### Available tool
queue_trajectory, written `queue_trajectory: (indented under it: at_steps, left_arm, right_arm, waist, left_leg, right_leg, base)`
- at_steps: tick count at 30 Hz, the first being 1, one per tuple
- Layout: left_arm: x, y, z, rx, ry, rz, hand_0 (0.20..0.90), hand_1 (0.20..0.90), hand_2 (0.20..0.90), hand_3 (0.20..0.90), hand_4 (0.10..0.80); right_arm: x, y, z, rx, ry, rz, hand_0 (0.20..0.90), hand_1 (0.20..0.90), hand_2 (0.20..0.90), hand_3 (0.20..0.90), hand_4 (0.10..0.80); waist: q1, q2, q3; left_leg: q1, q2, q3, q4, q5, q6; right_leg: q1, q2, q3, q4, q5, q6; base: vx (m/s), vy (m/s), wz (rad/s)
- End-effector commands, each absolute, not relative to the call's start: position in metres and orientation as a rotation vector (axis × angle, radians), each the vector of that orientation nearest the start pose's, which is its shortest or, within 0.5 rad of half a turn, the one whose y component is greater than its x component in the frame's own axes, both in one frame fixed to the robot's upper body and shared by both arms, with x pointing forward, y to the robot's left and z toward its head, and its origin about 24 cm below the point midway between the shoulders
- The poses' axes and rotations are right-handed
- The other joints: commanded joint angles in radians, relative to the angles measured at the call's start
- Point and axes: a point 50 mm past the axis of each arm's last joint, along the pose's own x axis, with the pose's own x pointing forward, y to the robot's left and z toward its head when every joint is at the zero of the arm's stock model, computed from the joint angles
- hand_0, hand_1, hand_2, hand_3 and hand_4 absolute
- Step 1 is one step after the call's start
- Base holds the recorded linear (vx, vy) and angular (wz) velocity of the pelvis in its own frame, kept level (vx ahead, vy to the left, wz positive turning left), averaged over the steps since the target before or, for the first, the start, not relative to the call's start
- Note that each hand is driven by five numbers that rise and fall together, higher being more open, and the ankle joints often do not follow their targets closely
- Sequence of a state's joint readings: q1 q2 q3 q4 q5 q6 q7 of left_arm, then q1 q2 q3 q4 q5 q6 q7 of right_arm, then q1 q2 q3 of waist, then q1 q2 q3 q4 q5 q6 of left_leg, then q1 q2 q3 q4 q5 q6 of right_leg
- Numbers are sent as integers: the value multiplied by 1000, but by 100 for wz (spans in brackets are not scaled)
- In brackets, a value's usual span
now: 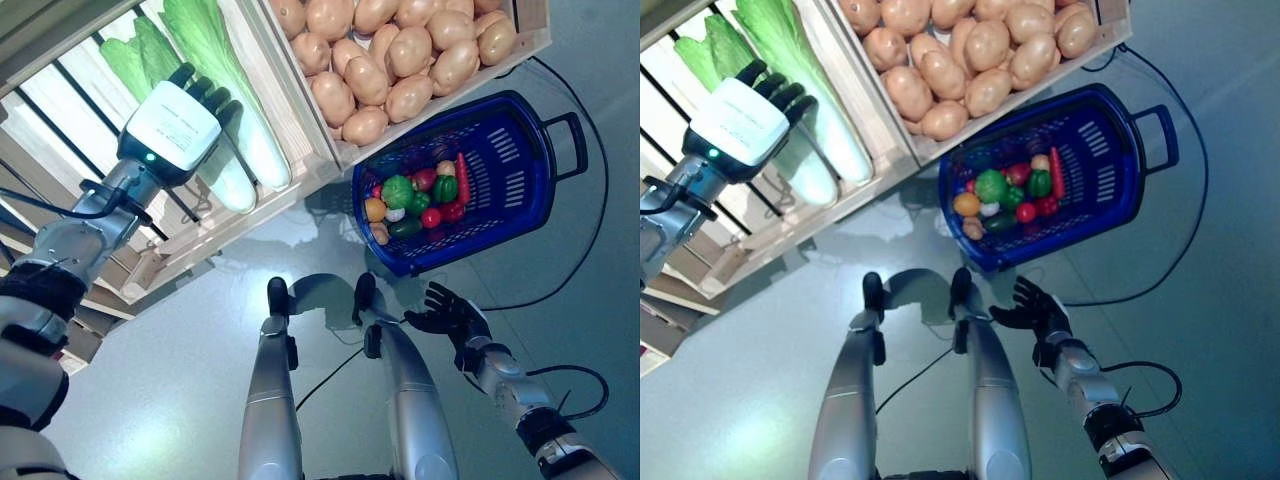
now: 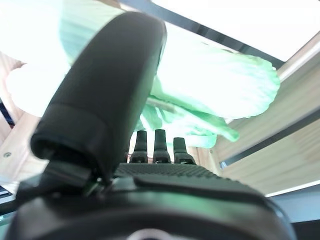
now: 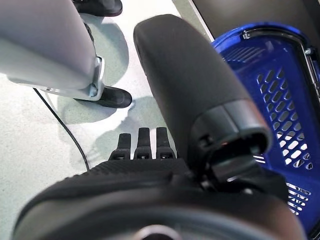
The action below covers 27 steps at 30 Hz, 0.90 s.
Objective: Put vegetables into the basket
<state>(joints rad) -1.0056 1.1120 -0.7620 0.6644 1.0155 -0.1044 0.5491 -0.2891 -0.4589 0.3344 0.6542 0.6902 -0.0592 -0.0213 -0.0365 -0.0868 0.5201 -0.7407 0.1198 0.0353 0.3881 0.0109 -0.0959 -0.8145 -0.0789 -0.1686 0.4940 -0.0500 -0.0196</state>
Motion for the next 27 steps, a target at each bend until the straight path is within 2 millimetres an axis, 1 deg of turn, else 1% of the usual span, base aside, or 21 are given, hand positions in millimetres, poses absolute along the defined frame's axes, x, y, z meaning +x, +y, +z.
queue_trajectory:
  at_steps: [1, 4, 7, 14, 17, 19, 21, 23, 26, 27]
  left_arm:
    - [350, 297, 289, 2299, -568, 403, 900, 900, 900, 900, 800]
    - [350, 300, 290, 2316, -535, 394, 900, 900, 900, 900, 800]
    - [349, 304, 295, 2302, -495, 431, 900, 900, 900, 900, 800]
    - [347, 316, 289, 2301, -394, 430, 900, 900, 900, 900, 800]
    - [345, 325, 288, 2270, -346, 482, 900, 900, 900, 900, 800]
    - [342, 333, 289, 2222, -313, 563, 900, 900, 900, 900, 800]
    - [336, 343, 289, 2142, -318, 670, 900, 900, 900, 900, 800]
    - [333, 349, 285, 2101, -352, 713, 900, 900, 900, 900, 800]
    - [328, 353, 280, 2088, -385, 733, 900, 900, 900, 900, 800]
    - [328, 354, 275, 2097, -397, 721, 900, 900, 900, 900, 800]
  right_arm:
    - [277, -260, -3, 88, 298, -128, 900, 900, 900, 900, 800]
    - [276, -261, -3, 88, 298, -131, 900, 900, 900, 900, 800]
    - [275, -262, -4, 87, 297, -132, 900, 900, 900, 900, 800]
    - [276, -264, -2, 90, 288, -140, 900, 900, 900, 900, 800]
    - [276, -265, -1, 87, 287, -143, 900, 900, 900, 900, 800]
    - [275, -265, -1, 94, 284, -146, 900, 900, 900, 900, 800]
    - [275, -265, -2, 103, 281, -146, 900, 900, 900, 900, 800]
    - [274, -263, -3, 108, 278, -144, 900, 900, 900, 900, 800]
    - [273, -259, -5, 114, 282, -149, 900, 900, 900, 900, 800]
    - [273, -258, -6, 116, 284, -150, 900, 900, 900, 900, 800]
  waist:
    - [-28, 61, 0]
    - [-29, 63, 0]
    - [-27, 66, 0]
    - [-21, 69, 0]
    - [-18, 70, 0]
    - [-15, 68, 0]
    - [-12, 64, 0]
    - [-7, 60, 0]
    - [0, 57, 0]
    - [2, 56, 0]
  left_leg:
    - [-42, 8, 45, 7, 35, -8]
    - [-45, 10, 47, 11, 34, -9]
    - [-50, 13, 50, 14, 33, -7]
    - [-51, 10, 51, 8, 36, -6]
    - [-57, 10, 49, 11, 35, -6]
    - [-61, 11, 47, 15, 34, -5]
    - [-62, 11, 44, 16, 34, -4]
    - [-64, 11, 43, 16, 35, -3]
    - [-62, 9, 40, 13, 35, -2]
    - [-63, 7, 37, 12, 36, -2]
  right_leg:
    - [77, -46, 20, -13, -47, 66]
    - [74, -50, 17, -11, -47, 66]
    - [70, -55, 13, -8, -48, 66]
    - [70, -61, 7, -21, -39, 68]
    - [65, -63, 6, -17, -40, 67]
    - [64, -65, 3, -17, -40, 66]
    - [64, -66, 0, -19, -40, 66]
    - [63, -64, -3, -17, -42, 64]
    - [66, -61, -6, -15, -43, 62]
    - [66, -61, -8, -16, -42, 62]
  base:
    - [0, 0, 0]
    - [11, 7, 5]
    - [3, 3, 1]
    - [0, 0, 0]
    - [0, 0, 0]
    - [0, 0, 0]
    - [-6, -38, -1]
    - [-4, -19, 0]
    - [-2, -23, 1]
    - [-4, -32, 2]
